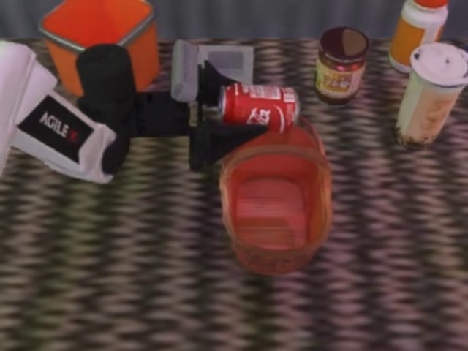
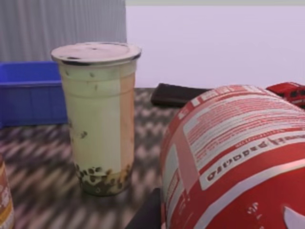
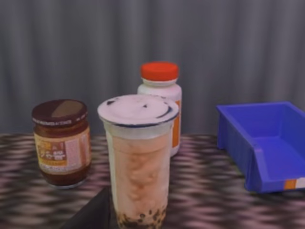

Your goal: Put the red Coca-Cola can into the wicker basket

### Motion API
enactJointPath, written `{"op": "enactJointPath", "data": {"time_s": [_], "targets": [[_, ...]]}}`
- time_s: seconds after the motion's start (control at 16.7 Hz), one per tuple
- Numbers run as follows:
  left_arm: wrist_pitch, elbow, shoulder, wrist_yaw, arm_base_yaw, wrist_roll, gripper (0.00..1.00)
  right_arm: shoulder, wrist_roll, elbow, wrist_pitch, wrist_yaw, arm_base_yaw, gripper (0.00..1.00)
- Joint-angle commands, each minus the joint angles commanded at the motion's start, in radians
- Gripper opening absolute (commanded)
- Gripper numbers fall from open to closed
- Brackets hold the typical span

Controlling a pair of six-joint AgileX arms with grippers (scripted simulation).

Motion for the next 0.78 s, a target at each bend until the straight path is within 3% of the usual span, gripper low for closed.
{"op": "enactJointPath", "data": {"time_s": [0.36,0.78], "targets": [[0.000,0.000,0.000,0.000,0.000,0.000,0.98,0.000,0.000,0.000,0.000,0.000,0.000,1.00],[0.000,0.000,0.000,0.000,0.000,0.000,1.00,0.000,0.000,0.000,0.000,0.000,0.000,1.00]]}}
